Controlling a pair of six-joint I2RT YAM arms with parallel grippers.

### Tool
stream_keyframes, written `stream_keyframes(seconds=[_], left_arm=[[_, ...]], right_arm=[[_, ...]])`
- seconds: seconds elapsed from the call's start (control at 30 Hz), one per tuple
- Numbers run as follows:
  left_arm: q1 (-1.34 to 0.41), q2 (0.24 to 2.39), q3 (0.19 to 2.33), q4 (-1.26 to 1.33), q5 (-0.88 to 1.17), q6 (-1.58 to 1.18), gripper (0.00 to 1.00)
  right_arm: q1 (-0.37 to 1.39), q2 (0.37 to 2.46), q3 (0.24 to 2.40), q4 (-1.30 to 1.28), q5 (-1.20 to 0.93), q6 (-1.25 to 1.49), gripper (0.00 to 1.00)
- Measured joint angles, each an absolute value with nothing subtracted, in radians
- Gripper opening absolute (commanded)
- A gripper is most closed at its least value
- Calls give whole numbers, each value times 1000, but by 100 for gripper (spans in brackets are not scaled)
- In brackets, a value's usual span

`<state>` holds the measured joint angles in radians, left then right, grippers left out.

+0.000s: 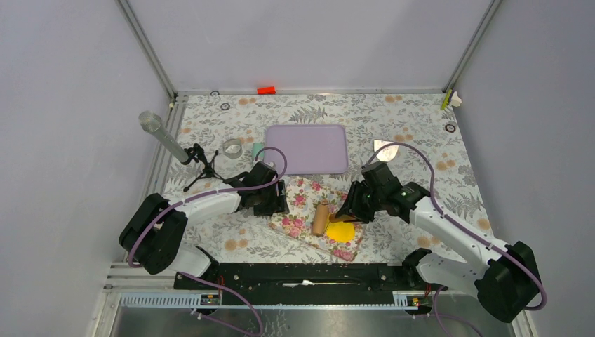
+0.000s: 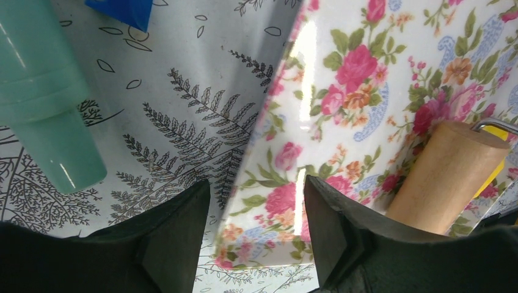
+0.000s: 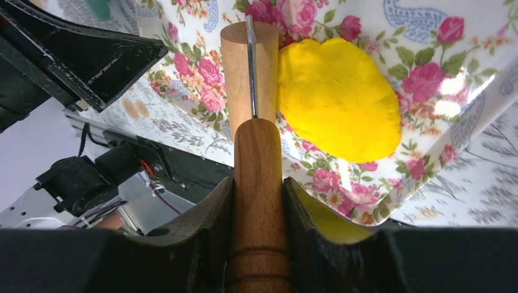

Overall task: Roll out the dumpling wrappers from the dough
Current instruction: Flatten out the dough on the work surface.

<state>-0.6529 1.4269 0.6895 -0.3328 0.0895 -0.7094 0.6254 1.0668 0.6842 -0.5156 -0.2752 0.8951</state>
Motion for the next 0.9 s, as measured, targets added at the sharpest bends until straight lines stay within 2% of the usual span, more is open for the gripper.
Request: stream_keyframes(seconds=[0.27, 0.43, 0.7, 0.9], left_arm=[[-654, 1427, 690, -334, 86, -714, 62], [-656, 1427, 690, -334, 79, -726, 62], [-656, 1430, 692, -337, 78, -728, 61], [-656, 1431, 692, -337, 77, -728, 61]], right_arm=[[626, 1071, 896, -815, -144, 836, 0], [626, 1037, 900, -879, -118, 826, 0], [626, 1004, 729, -698, -193, 881, 0], [626, 1008, 711, -637, -208, 903, 0]])
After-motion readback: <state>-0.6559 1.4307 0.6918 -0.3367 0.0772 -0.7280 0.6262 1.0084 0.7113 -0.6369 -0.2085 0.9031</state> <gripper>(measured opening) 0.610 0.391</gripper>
